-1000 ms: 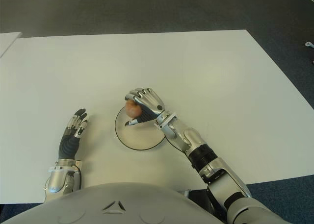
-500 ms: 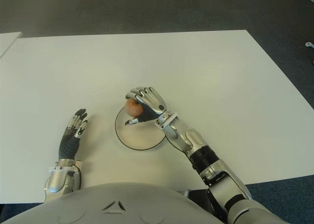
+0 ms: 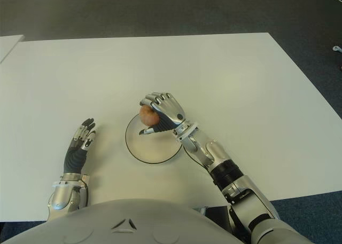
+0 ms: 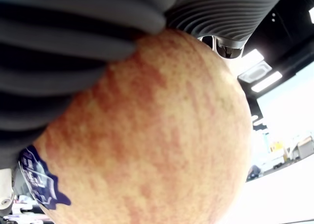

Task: Put the apples into the plate.

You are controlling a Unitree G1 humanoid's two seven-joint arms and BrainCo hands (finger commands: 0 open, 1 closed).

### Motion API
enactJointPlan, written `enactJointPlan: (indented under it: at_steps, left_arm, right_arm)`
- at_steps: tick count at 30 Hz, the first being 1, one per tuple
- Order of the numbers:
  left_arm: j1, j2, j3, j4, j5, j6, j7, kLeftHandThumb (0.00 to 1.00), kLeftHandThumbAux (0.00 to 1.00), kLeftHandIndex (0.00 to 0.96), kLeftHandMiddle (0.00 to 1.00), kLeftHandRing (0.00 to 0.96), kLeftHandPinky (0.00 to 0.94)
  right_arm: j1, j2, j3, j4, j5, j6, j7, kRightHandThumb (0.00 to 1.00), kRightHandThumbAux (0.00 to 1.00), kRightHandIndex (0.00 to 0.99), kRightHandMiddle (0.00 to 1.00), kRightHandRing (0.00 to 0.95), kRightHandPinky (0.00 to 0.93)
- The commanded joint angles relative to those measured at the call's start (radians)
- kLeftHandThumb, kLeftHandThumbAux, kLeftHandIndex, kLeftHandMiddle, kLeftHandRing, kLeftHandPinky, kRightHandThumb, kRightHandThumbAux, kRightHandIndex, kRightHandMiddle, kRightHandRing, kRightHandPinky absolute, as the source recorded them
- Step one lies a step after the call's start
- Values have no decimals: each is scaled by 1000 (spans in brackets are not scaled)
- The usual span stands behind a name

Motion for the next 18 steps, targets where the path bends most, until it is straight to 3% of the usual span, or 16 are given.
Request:
enactJointPlan:
  at_steps: [1,16,18]
  left_arm:
    - [32,0,-32,40,16,80,-26,19,406,0,0,0,0]
    - [52,6,-41,-4,-3,96,-30,31,395,0,0,0,0]
    - [54,8,-43,-8,3,96,-27,34,390,0,0,0,0]
  right_arm:
    - [20,-10,-16,-32,12,-17,-1,980,584,796,840,856,858]
    - [80,-37,-57,-115,43,-3,78,998,588,814,853,856,858]
    - [88,-39,-64,-122,51,-1,90,996,591,806,838,830,826]
